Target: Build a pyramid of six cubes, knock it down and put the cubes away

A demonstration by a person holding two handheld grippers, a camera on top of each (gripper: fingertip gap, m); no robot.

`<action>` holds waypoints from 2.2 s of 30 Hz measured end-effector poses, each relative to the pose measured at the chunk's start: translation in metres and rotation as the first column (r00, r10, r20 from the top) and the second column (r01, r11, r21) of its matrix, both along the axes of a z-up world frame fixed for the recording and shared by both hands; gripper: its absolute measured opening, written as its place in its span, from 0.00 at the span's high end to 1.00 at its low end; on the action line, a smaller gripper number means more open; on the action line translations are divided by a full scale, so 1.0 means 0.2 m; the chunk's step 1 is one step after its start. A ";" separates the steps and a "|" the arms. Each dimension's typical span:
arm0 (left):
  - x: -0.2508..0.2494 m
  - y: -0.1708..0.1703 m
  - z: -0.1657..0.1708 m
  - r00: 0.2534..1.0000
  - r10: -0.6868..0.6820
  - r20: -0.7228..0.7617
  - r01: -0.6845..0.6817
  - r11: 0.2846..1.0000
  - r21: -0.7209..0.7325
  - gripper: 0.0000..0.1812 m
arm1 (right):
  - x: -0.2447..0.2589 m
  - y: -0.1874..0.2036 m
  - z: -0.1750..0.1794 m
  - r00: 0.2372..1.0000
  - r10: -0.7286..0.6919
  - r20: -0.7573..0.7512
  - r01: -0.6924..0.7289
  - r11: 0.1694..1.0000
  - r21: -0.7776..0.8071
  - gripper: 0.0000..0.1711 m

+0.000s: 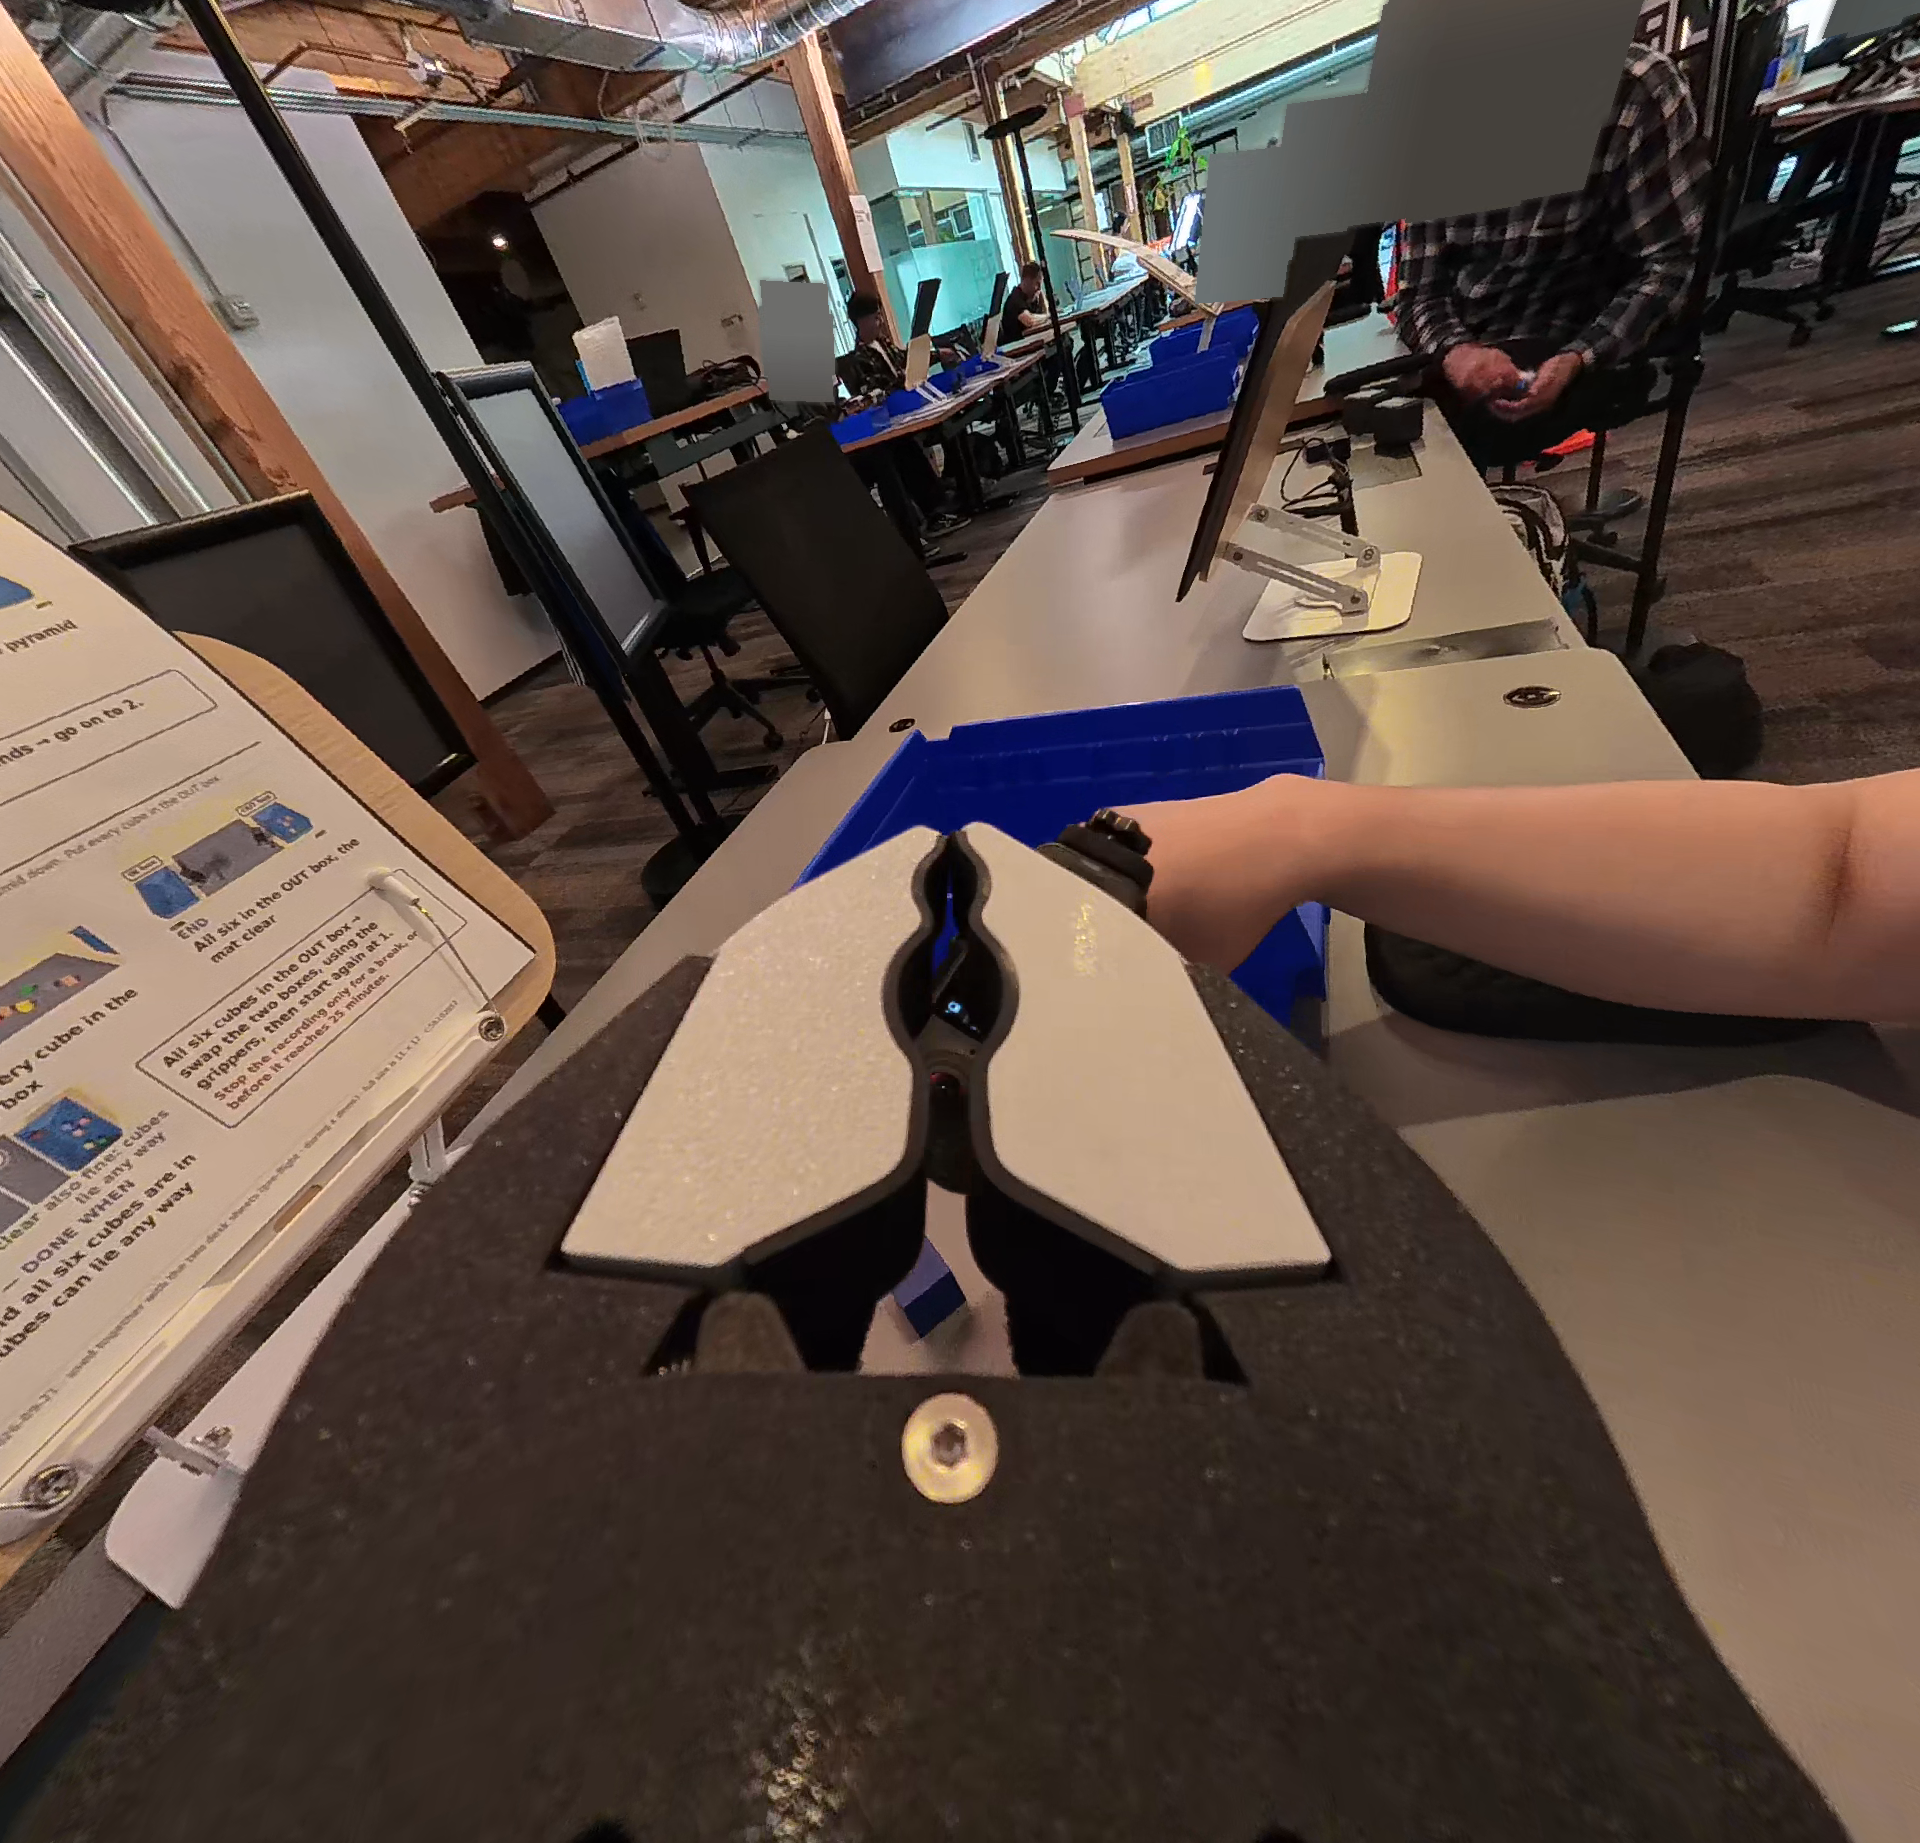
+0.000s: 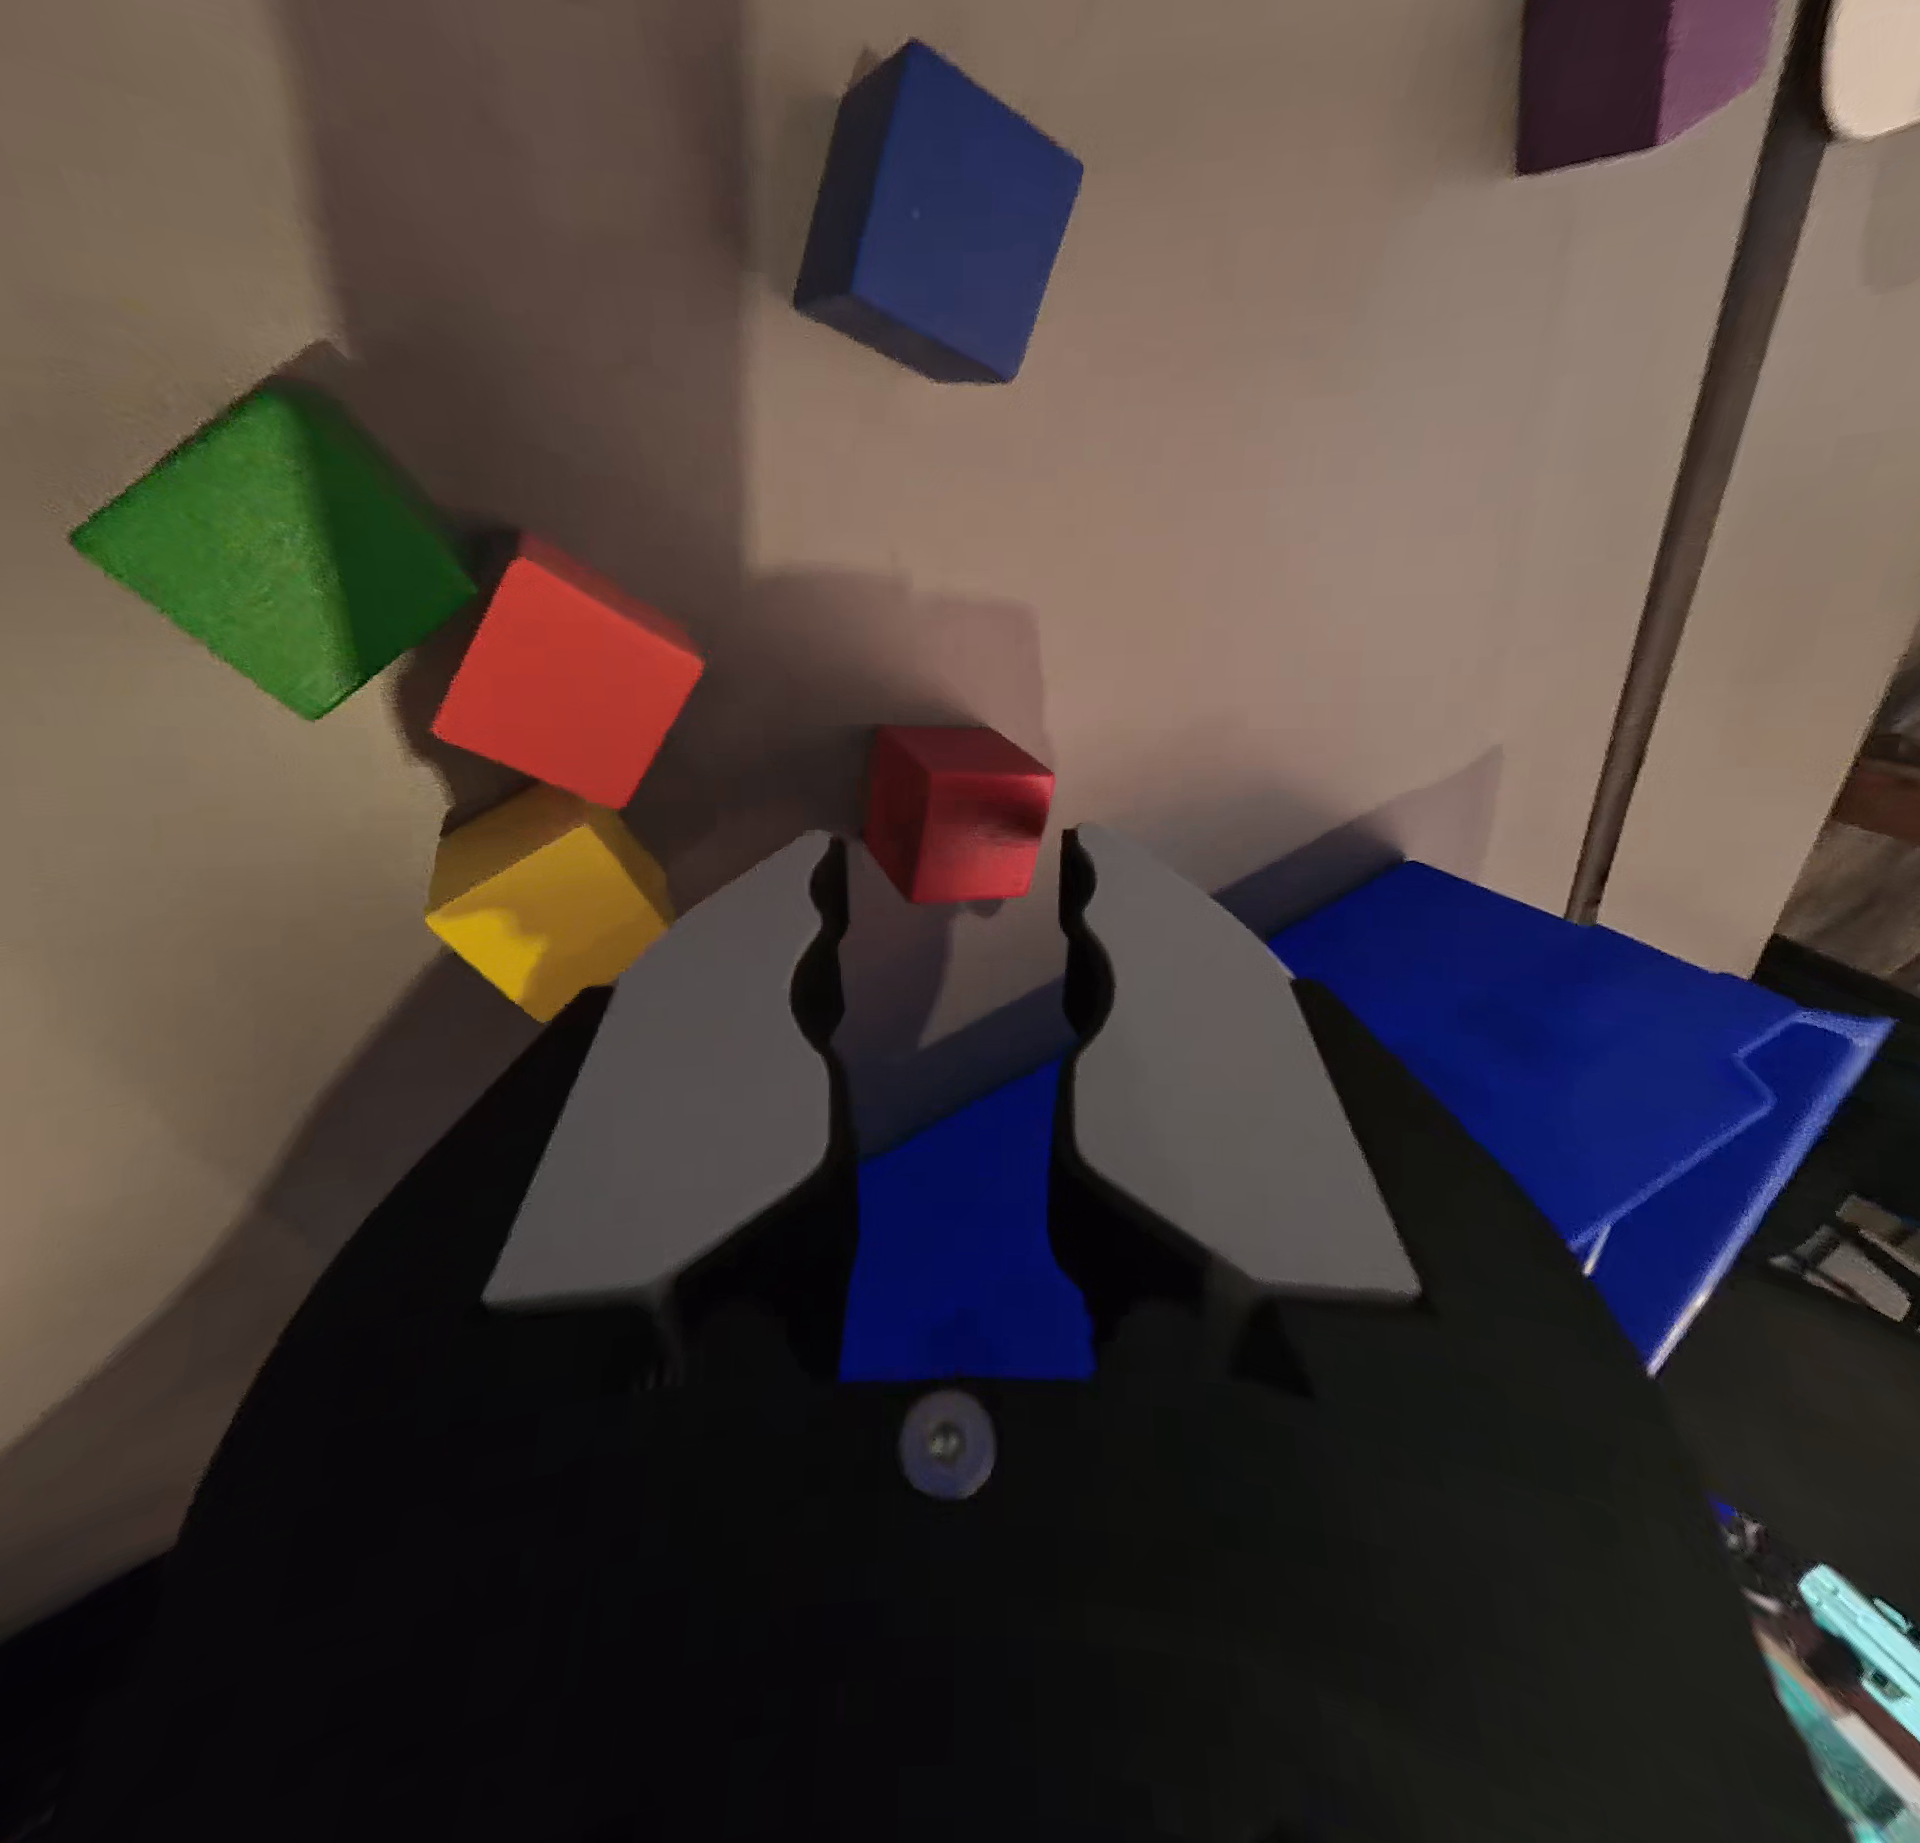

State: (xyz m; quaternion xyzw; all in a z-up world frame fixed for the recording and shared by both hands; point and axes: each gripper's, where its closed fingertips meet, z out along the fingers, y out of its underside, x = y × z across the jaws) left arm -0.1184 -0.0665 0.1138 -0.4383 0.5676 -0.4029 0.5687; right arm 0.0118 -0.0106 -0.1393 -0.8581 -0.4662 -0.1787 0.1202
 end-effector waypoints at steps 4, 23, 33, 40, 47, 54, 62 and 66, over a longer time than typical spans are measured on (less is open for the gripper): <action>0.00 0.00 0.00 1.000 0.006 -0.010 -0.005 1.000 0.018 1.00 | 0.04 0.01 -0.03 0.998 -0.048 0.040 0.049 0.998 -0.034 0.75; -0.07 -0.05 0.11 0.999 -0.012 0.045 0.010 0.999 0.045 1.00 | -0.01 0.10 0.59 0.958 0.019 -0.286 0.102 0.910 0.401 0.83; -0.09 -0.08 0.14 0.998 -0.016 0.060 0.013 0.999 0.045 1.00 | 0.99 -0.09 0.57 0.735 -0.492 -0.466 0.662 0.670 0.336 0.83; -0.07 -0.08 0.10 0.999 -0.019 0.032 0.018 0.999 0.049 1.00 | 1.15 -0.12 0.13 0.643 -0.695 -0.322 0.756 0.645 0.117 0.83; -0.05 -0.09 0.08 1.000 -0.024 0.015 0.024 0.999 0.043 1.00 | 1.23 -0.15 -0.01 0.581 -0.774 -0.252 0.810 0.580 0.089 0.83; -0.05 -0.10 0.07 1.000 -0.026 -0.002 0.026 0.998 0.057 1.00 | 1.14 -0.07 0.25 0.658 -0.648 -0.383 0.744 0.639 0.197 0.75; -0.05 -0.10 0.07 1.000 -0.028 -0.007 0.028 0.998 0.058 1.00 | 0.14 -0.05 0.61 0.887 0.207 -0.413 -0.034 0.921 0.388 0.75; -0.06 -0.10 0.08 1.000 -0.024 0.000 0.024 0.998 0.066 1.00 | -0.20 -0.23 0.38 0.812 0.419 -0.405 -0.379 0.908 0.179 0.76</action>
